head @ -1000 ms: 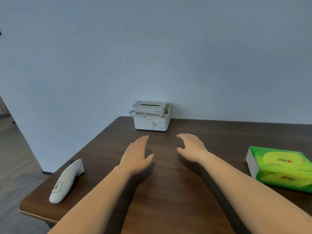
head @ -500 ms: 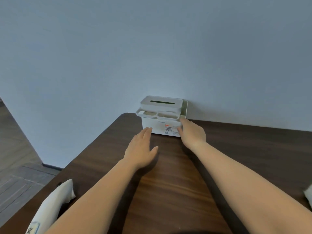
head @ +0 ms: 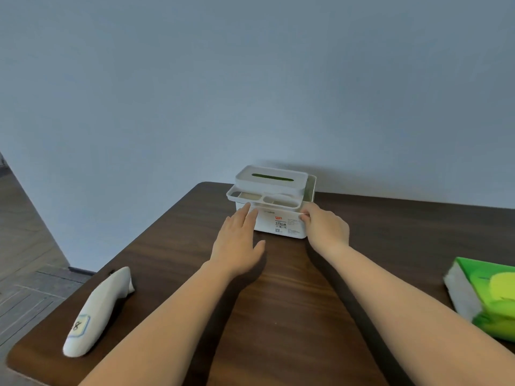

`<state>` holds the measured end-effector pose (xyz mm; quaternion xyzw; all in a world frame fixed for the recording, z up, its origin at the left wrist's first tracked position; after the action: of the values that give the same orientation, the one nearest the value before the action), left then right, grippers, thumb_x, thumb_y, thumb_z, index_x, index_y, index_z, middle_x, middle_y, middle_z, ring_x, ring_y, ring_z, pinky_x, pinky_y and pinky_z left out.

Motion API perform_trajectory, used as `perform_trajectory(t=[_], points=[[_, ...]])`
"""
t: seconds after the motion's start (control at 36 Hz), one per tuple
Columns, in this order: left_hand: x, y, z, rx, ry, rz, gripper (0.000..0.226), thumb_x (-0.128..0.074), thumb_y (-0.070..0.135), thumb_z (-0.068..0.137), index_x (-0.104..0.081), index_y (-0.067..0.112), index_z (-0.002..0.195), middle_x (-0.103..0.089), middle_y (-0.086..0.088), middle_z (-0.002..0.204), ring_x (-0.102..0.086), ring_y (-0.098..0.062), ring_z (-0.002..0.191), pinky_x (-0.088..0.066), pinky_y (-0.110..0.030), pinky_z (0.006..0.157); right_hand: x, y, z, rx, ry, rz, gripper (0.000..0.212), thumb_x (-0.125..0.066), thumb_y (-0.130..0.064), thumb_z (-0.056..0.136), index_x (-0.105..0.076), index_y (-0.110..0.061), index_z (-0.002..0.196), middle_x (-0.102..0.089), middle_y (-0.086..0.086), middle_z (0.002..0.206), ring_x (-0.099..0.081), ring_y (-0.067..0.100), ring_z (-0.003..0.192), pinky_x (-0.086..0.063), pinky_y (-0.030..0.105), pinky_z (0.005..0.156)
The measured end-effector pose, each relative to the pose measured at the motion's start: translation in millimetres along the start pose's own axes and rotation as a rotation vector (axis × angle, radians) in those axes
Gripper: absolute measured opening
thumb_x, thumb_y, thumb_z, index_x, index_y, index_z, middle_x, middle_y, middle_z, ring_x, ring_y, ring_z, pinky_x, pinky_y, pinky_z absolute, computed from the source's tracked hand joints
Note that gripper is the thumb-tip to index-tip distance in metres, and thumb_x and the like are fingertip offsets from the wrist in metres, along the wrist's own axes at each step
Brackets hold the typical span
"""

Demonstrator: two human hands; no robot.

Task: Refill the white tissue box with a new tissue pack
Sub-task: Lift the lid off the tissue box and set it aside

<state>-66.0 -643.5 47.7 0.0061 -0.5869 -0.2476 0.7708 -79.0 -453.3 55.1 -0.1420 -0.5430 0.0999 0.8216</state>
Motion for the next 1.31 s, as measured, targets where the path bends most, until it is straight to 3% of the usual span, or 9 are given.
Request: perform_trajectory(t=[0.17, 0.53, 0.67, 0.83, 0.89, 0.97, 1.14, 1.22, 1.31], points=[[-2, 28, -26, -0.067, 0.070, 0.081, 0.070, -0.049, 0.034, 0.088, -0.017, 0.021, 0.149, -0.011, -0.004, 0.161, -0.007, -0.021, 0.149, -0.003, -0.041, 0.121, 25, 14, -46, -0.003, -0.014, -0.007, 0.023, -0.033, -0.034, 0.100, -0.054, -0.025, 0.103, -0.068, 0.000, 0.090, -0.060, 0.023, 0.078, -0.045, 0.035, 0.063], [-3, 84, -74, -0.159, 0.132, 0.085, 0.060, -0.043, 0.046, 0.093, -0.027, 0.025, 0.147, -0.021, 0.003, 0.159, -0.013, -0.018, 0.148, -0.004, -0.043, 0.122, 74, 52, -131, -0.005, 0.001, -0.014, 0.024, -0.034, -0.034, 0.099, -0.055, -0.026, 0.108, -0.069, 0.000, 0.096, -0.061, 0.023, 0.085, -0.047, 0.036, 0.068], [-5, 99, -86, -0.233, 0.177, 0.090, 0.050, -0.043, 0.045, 0.094, -0.040, 0.027, 0.140, -0.041, 0.006, 0.149, -0.028, -0.015, 0.143, -0.012, -0.045, 0.120, 86, 67, -149, -0.003, 0.016, -0.018, 0.023, -0.037, -0.033, 0.099, -0.056, -0.025, 0.108, -0.068, 0.001, 0.100, -0.060, 0.025, 0.094, -0.043, 0.036, 0.068], [5, 111, -90, -0.285, 0.258, 0.090, 0.034, -0.049, 0.037, 0.094, -0.058, 0.027, 0.124, -0.063, 0.004, 0.125, -0.053, -0.019, 0.122, -0.017, -0.038, 0.118, 93, 79, -157, 0.021, 0.052, -0.014, 0.020, -0.043, -0.035, 0.096, -0.061, -0.027, 0.101, -0.069, 0.002, 0.098, -0.060, 0.027, 0.095, -0.047, 0.037, 0.067], [5, 111, -86, -0.287, 0.253, 0.082, 0.030, -0.052, 0.035, 0.093, -0.062, 0.026, 0.119, -0.067, 0.003, 0.118, -0.056, -0.023, 0.115, -0.029, -0.037, 0.112, 95, 81, -157, 0.026, 0.051, -0.003, 0.019, -0.046, -0.035, 0.095, -0.062, -0.026, 0.098, -0.070, 0.002, 0.097, -0.060, 0.028, 0.096, -0.047, 0.037, 0.067], [7, 109, -81, -0.252, 0.193, 0.018, 0.028, -0.053, 0.035, 0.093, -0.063, 0.027, 0.117, -0.066, 0.003, 0.116, -0.053, -0.025, 0.112, -0.044, -0.035, 0.091, 97, 79, -156, 0.031, 0.035, 0.022, 0.017, -0.050, -0.034, 0.093, -0.064, -0.026, 0.095, -0.070, 0.001, 0.096, -0.060, 0.027, 0.096, -0.043, 0.033, 0.065], [9, 105, -72, -0.202, 0.137, -0.044, 0.023, -0.052, 0.033, 0.094, -0.065, 0.027, 0.112, -0.066, 0.004, 0.109, -0.054, -0.021, 0.107, -0.050, -0.035, 0.076, 104, 79, -154, 0.039, 0.054, 0.053, 0.016, -0.056, -0.035, 0.089, -0.066, -0.029, 0.100, -0.070, -0.004, 0.103, -0.060, 0.023, 0.102, -0.050, 0.037, 0.075], [13, 103, -70, -0.216, 0.131, -0.020, 0.022, -0.048, 0.034, 0.095, -0.066, 0.025, 0.103, -0.067, 0.002, 0.096, -0.055, -0.022, 0.099, -0.044, -0.031, 0.066, 107, 78, -154, 0.042, 0.052, 0.025, 0.017, -0.054, -0.035, 0.089, -0.066, -0.027, 0.099, -0.069, -0.006, 0.106, -0.057, 0.023, 0.107, -0.049, 0.038, 0.080], [15, 97, -70, -0.225, 0.124, -0.019, 0.027, -0.044, 0.039, 0.096, -0.067, 0.033, 0.109, -0.068, 0.004, 0.101, -0.056, -0.019, 0.101, -0.043, -0.030, 0.067, 107, 79, -153, 0.047, 0.055, 0.030, 0.018, -0.054, -0.035, 0.089, -0.067, -0.026, 0.097, -0.070, -0.006, 0.106, -0.057, 0.023, 0.107, -0.049, 0.039, 0.081]])
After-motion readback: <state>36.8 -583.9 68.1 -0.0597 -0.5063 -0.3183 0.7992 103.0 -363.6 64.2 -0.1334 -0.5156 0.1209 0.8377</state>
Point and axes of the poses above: each hand's wrist, its own z-axis towards the middle knuckle, its own x-axis out of the back of the hand, y = z × x, the point moved 4 cm from there along z, towards the middle knuckle
